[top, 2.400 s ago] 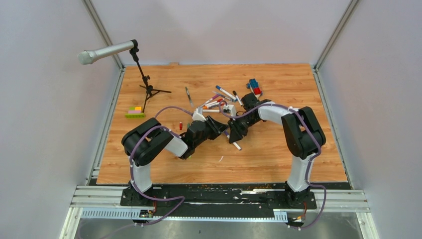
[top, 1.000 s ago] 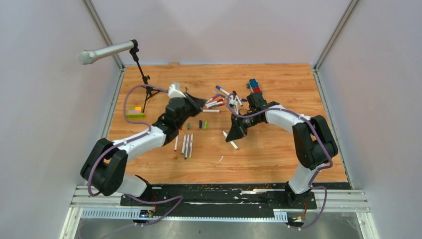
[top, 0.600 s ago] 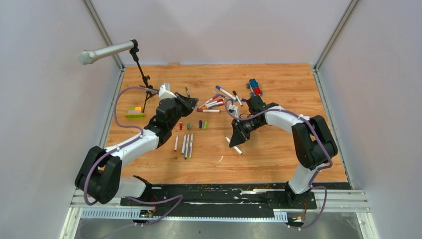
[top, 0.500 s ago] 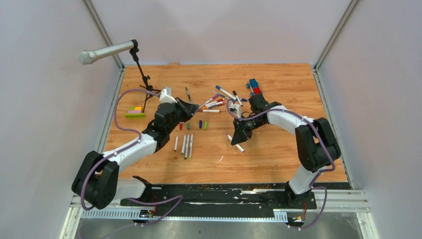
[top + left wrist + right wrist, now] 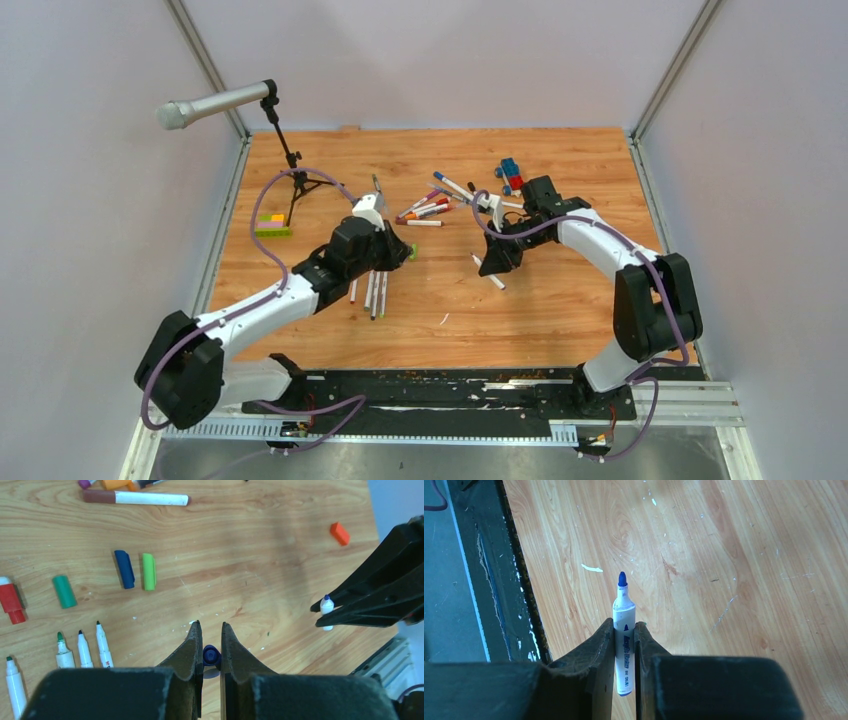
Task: Open the pen caps
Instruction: Place the pen cap at the center of the board.
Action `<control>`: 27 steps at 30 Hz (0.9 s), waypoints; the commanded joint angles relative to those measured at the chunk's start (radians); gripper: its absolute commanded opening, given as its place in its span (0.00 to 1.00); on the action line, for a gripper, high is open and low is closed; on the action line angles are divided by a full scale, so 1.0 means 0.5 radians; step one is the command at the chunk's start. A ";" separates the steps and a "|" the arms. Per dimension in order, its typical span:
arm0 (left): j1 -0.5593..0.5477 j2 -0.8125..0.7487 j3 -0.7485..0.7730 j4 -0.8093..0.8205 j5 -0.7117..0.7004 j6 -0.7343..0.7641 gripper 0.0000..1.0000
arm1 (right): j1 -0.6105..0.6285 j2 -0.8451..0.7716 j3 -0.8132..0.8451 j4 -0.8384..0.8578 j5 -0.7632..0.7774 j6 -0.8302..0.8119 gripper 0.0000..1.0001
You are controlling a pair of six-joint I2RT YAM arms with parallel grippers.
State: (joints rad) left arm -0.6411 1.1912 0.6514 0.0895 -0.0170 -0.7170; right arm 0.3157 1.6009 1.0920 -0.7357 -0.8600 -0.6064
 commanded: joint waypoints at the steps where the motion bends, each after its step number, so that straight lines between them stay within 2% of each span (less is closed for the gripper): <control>1: -0.076 0.132 0.161 -0.170 -0.089 0.199 0.00 | -0.025 -0.084 0.063 -0.043 -0.010 -0.096 0.01; 7: -0.118 0.434 0.416 -0.361 -0.098 0.287 0.01 | -0.039 -0.098 0.066 -0.056 -0.019 -0.106 0.01; 20: -0.157 1.101 0.923 -0.530 -0.070 0.344 0.05 | -0.042 -0.086 0.068 -0.075 -0.029 -0.128 0.01; 27: -0.160 1.285 1.075 -0.646 -0.192 0.370 0.07 | -0.039 -0.076 0.068 -0.081 -0.041 -0.138 0.01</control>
State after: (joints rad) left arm -0.7151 1.8126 1.1328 -0.1925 -0.0635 -0.5629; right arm 0.2996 1.5867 1.0935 -0.7700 -0.8551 -0.6441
